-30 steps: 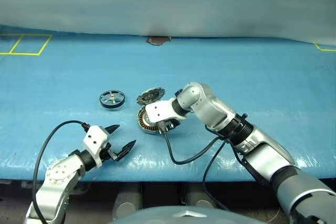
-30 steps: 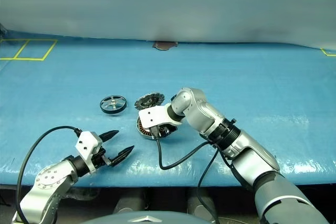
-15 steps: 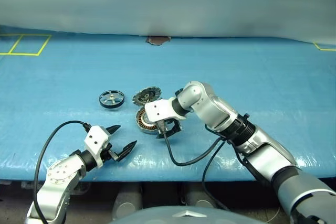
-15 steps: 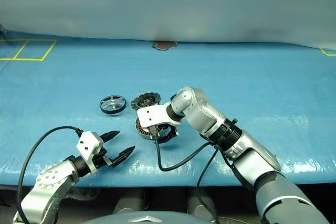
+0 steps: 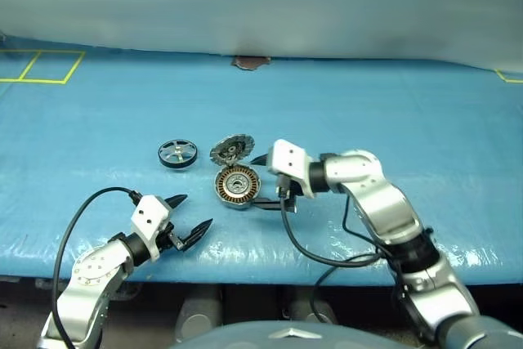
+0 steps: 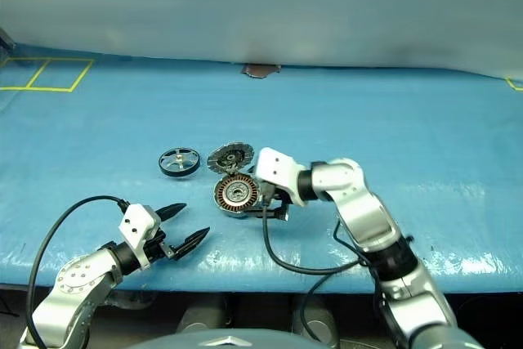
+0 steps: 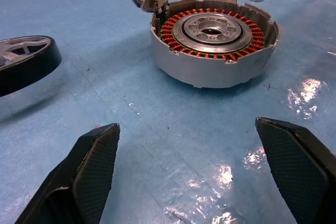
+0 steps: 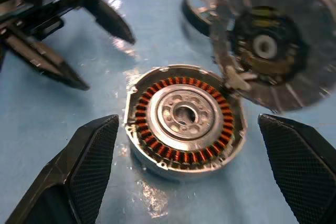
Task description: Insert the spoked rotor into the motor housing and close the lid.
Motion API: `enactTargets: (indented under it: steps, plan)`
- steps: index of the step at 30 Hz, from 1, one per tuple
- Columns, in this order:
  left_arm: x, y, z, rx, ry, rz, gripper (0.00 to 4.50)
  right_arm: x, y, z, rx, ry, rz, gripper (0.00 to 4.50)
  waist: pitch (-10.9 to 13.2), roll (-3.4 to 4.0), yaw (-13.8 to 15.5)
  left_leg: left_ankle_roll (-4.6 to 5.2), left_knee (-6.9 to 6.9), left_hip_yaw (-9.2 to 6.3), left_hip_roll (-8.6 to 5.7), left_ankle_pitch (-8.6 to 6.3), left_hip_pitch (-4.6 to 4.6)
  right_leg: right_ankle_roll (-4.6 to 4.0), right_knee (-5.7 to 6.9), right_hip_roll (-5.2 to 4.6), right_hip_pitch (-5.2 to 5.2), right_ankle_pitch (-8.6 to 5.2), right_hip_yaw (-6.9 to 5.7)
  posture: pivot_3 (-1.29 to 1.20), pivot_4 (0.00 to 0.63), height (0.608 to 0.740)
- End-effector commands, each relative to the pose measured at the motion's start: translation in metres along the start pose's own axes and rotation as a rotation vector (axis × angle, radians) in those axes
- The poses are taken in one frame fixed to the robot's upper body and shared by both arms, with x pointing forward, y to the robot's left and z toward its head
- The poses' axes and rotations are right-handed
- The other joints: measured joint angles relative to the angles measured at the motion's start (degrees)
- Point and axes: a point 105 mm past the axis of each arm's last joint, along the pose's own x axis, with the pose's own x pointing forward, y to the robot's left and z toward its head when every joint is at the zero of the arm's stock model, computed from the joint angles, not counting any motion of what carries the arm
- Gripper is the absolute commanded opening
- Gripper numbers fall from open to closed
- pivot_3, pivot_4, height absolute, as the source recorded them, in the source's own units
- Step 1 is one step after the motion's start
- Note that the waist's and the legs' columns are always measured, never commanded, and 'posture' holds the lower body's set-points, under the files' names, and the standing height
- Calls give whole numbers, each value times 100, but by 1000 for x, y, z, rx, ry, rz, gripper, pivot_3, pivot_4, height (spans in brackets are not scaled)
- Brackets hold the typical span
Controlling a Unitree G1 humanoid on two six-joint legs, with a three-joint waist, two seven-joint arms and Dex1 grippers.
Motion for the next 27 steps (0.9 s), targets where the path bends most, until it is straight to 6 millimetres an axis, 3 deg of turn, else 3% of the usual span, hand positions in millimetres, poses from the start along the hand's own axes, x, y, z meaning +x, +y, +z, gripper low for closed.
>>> enactTargets:
  steps: [1, 5, 9, 17, 27]
  plan:
    - [-5, 3, 9, 29, -14, 6, 4500, -20, -15, 2, 47, -48, -233, 4470, 1, 1, -21, 0, 1, 4, 2, 0, 2, -8, 0, 0, -1, -7, 0, 0, 150, 740]
    - [-4, 2, 11, 26, -11, -9, 4500, -30, -32, -13, 119, -50, -489, 4470, 1, 1, -48, -1, 11, 11, 8, 1, 9, -10, 6, 0, 0, -6, 1, 0, 150, 740]
    - [0, 2, 13, 31, -14, -21, 4500, -22, -39, -27, 167, -52, -623, 4470, 0, 1, -49, -1, 14, 12, 9, 3, 9, -10, 6, 0, -1, -5, 1, 0, 150, 740]
    - [2, 0, 16, 49, -25, -30, 4500, -7, -51, -53, 248, -33, -753, 4470, 0, 1, -61, -1, -2, 12, 7, 2, 4, -11, -1, 1, -3, -5, 5, 0, 150, 740]
    - [3, 1, 20, 89, -66, 0, 4500, 0, -48, -75, 313, 21, -733, 4470, 0, 1, -71, -1, 2, 13, 8, 2, 6, -10, -1, 2, 0, -4, 6, 0, 150, 740]
